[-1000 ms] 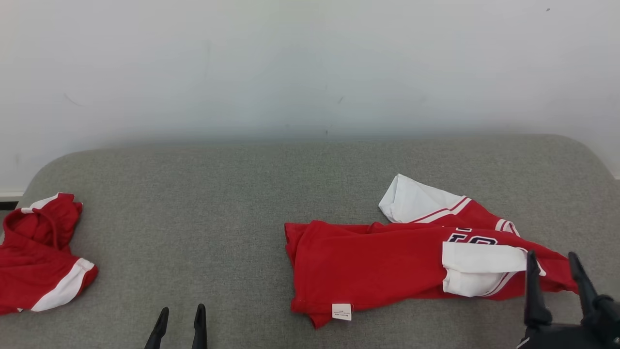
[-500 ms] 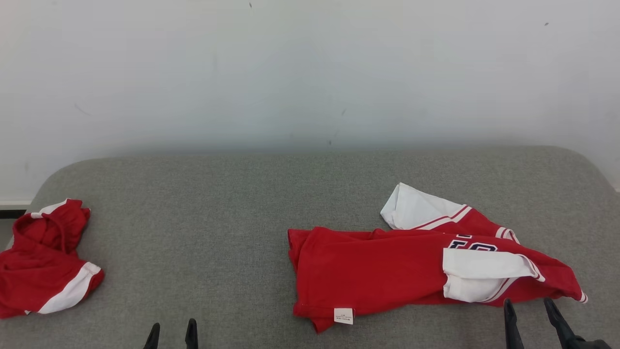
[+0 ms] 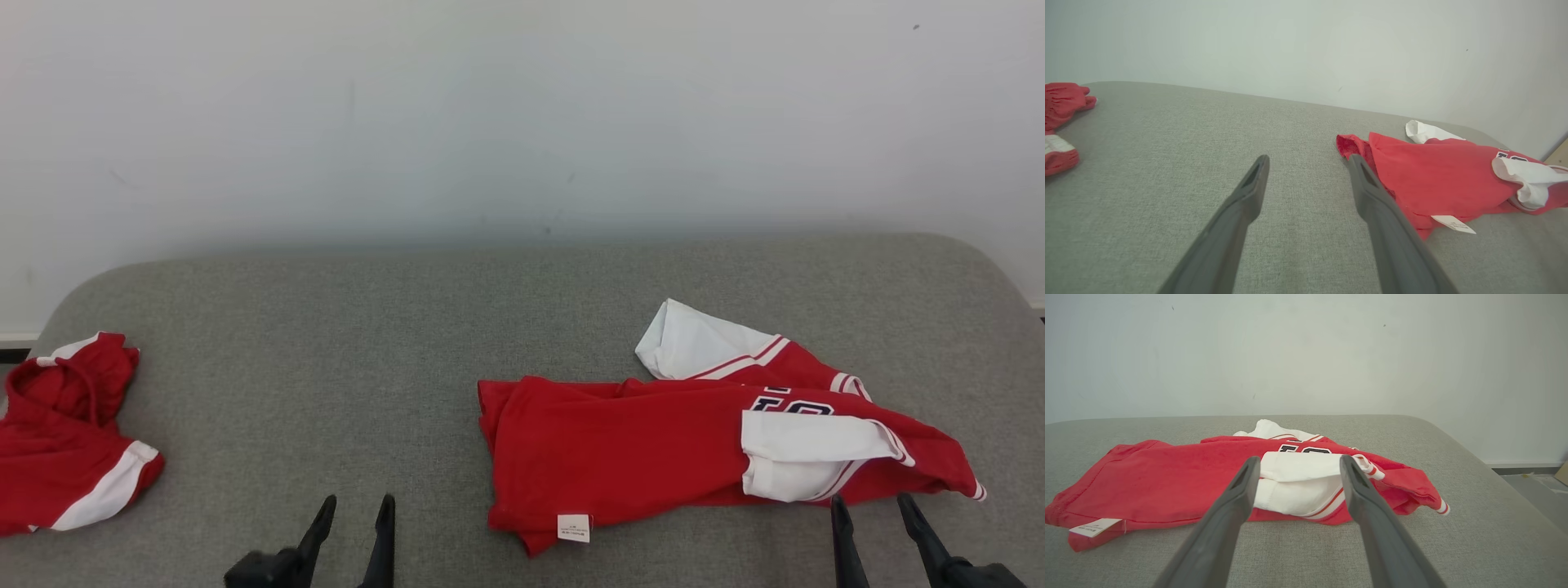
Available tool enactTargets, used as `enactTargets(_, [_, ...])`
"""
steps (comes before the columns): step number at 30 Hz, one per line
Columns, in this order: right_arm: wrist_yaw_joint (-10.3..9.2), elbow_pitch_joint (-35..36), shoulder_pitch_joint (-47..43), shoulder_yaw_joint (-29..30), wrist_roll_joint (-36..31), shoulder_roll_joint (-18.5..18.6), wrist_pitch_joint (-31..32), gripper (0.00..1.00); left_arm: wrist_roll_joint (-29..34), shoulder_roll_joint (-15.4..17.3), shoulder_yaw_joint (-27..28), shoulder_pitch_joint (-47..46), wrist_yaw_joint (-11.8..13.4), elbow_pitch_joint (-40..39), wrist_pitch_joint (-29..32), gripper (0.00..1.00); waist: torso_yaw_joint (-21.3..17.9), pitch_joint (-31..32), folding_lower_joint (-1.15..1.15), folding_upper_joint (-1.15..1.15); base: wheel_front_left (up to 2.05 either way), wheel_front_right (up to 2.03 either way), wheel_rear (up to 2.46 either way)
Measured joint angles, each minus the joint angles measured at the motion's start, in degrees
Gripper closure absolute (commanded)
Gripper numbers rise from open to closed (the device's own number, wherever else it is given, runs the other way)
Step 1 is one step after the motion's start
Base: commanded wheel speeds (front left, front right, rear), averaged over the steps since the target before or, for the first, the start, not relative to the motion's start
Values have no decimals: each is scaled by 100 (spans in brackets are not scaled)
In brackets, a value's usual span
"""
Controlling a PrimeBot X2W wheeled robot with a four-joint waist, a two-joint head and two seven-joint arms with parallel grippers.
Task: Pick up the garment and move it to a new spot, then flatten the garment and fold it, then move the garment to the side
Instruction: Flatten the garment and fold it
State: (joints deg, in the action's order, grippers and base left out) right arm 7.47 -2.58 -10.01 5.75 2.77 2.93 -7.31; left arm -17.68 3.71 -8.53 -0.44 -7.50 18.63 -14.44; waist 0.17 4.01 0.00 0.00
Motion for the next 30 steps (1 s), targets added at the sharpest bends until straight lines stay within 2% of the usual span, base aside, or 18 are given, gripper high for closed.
enactTargets(8, [0,-47,156,-236,116,-1,-27,0,-708,21,-775,-1438,-1,1099,1100,0,-231,-232,0,0,0,0,0])
enactTargets(15, [0,-86,347,-385,167,-2,-83,0,-1184,-25,-1038,-2343,-1,1959,1569,0,-569,-496,0,0,0,0,0])
enactTargets(22, [0,-209,464,-438,244,-2,-179,0,-1384,-51,-1162,-2851,0,2580,1757,0,-900,-739,1,1,0,0,0])
enactTargets(29, [0,-298,529,-433,303,-2,-250,0,-1445,-57,-1236,-3071,0,2908,1646,0,-1089,-880,1,1,0,0,0])
enactTargets(30, [0,-310,530,-431,312,-2,-255,0,-1457,-56,-1252,-3076,0,2954,1644,10,-1093,-880,1,1,0,0,0])
